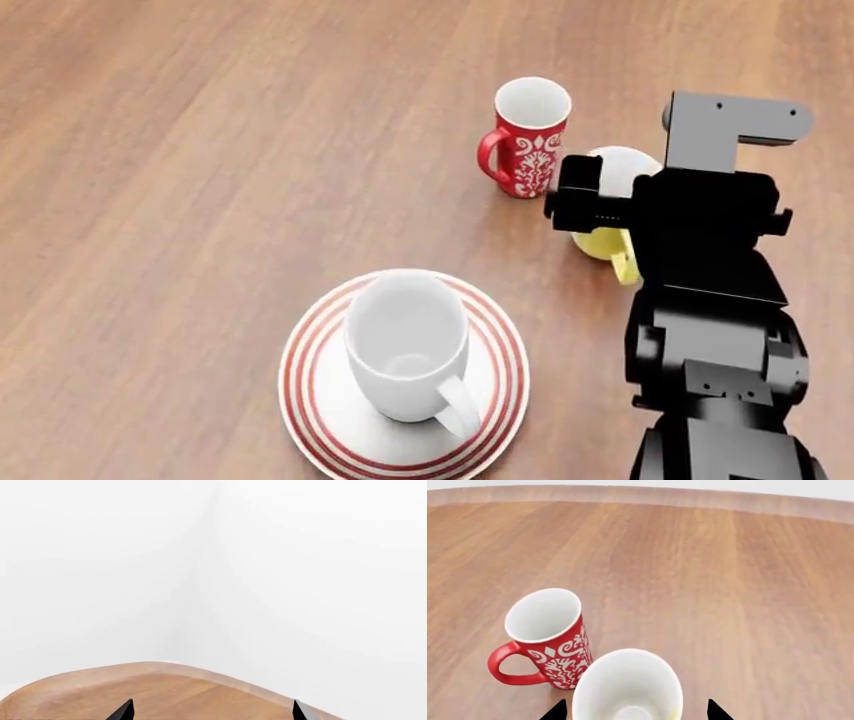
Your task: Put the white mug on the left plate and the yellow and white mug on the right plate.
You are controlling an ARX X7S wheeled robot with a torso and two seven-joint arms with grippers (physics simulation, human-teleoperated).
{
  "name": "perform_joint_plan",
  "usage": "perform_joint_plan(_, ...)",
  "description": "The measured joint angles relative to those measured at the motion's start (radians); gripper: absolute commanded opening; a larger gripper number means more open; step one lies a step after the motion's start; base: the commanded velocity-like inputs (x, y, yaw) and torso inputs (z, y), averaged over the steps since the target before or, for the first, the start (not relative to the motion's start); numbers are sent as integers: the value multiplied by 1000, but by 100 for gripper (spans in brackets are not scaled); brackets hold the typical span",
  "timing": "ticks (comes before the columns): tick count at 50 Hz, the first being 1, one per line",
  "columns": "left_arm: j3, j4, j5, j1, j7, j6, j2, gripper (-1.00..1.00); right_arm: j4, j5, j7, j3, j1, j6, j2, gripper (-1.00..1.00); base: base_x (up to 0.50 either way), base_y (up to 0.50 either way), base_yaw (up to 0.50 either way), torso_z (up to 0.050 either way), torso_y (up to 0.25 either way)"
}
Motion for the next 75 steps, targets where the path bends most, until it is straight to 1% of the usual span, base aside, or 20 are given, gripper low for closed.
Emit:
perform_joint_plan(20, 1, -3, 1, 1, -5, 8, 1, 100, 0, -2, -8, -8, -43, -3, 3, 100, 0, 0, 0, 0, 0)
perform_joint_plan(26, 0, -2, 8, 3, -4, 16, 3, 100, -1, -1, -9, -9, -53, -5, 3, 100, 0, 0, 0, 0, -221)
perform_joint_plan(40, 0, -1, -7, 3, -4, 25, 0, 100, 0, 0, -12, -8, -64, -6, 5, 100, 0, 0, 0, 0, 0)
perform_joint_plan(47, 0, 0, 1, 2, -7, 27, 0, 100, -1, 0, -14, -8, -64, -6, 5, 100, 0, 0, 0, 0, -224)
perform_joint_plan(61, 2, -1, -4, 1, -13, 28, -2, 100, 0, -1, -18, -9, -68, -4, 5, 100, 0, 0, 0, 0, -1)
perform_joint_plan(66, 4, -1, 4, 1, -14, 28, -2, 100, -1, -1, -19, -10, -66, -4, 5, 100, 0, 0, 0, 0, -206)
perform_joint_plan(71, 6, -2, 0, 2, -10, 34, -1, 100, 0, -1, -19, -11, -69, -2, 4, 100, 0, 0, 0, 0, -13)
perform_joint_plan(72, 6, -3, -1, 2, -10, 35, -1, 100, 0, -1, -19, -12, -69, -2, 4, -100, 0, 0, 0, 0, 0)
perform_joint_plan(75, 7, -4, -3, 2, -9, 37, -1, 100, 0, 0, -21, -10, -70, -4, 5, -100, 0, 0, 0, 0, 0)
